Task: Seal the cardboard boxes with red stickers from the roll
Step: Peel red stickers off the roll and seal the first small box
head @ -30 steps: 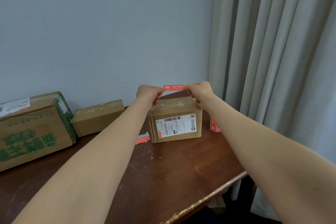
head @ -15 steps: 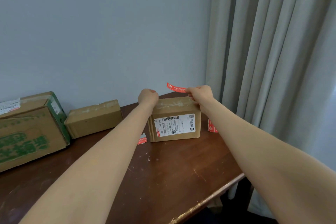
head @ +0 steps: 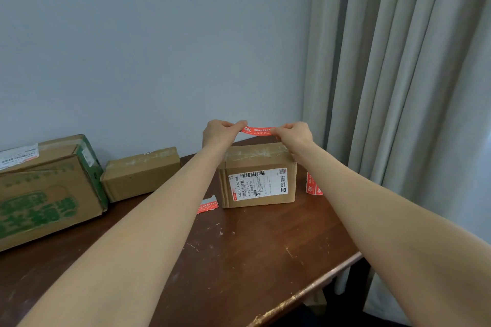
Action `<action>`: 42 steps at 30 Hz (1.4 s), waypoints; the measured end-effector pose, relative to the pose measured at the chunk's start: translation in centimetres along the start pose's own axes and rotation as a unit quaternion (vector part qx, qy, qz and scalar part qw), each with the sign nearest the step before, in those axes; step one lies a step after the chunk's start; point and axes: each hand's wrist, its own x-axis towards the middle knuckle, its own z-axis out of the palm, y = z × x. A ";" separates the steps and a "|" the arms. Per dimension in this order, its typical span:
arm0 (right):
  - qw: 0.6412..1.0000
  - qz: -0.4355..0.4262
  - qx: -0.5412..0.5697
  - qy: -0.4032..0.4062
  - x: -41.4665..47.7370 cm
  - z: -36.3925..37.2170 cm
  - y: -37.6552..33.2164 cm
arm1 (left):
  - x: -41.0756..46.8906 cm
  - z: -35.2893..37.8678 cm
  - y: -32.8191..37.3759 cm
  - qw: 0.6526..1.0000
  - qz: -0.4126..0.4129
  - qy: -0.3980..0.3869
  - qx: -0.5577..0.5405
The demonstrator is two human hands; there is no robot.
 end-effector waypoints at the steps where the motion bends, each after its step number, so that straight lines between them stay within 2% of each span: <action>1: 1.000 -0.003 -0.001 -0.003 -0.1 0.0 -0.1 | 0.0 0.0 0.0 1.000 -0.002 0.001 -0.001; 10: 1.000 0.000 -0.023 -0.020 -0.4 -0.5 -0.3 | 0.2 -0.3 -0.3 1.000 -0.004 -0.012 0.006; 16: 0.993 -0.002 -0.115 -0.026 -0.3 -0.9 -0.3 | 0.2 0.0 -1.1 0.997 -0.008 -0.018 0.068; 21: 0.973 -0.013 -0.228 -0.037 -0.3 -0.6 -0.3 | 0.5 0.2 -1.7 0.990 -0.015 -0.024 0.136; 26: 0.959 -0.007 -0.279 -0.046 -0.3 -0.2 -0.5 | 0.9 0.4 -2.2 0.982 -0.034 -0.024 0.183; 42: 0.937 0.002 -0.342 -0.067 -0.2 0.4 -0.7 | 2.0 1.0 -3.4 0.970 -0.047 -0.052 0.232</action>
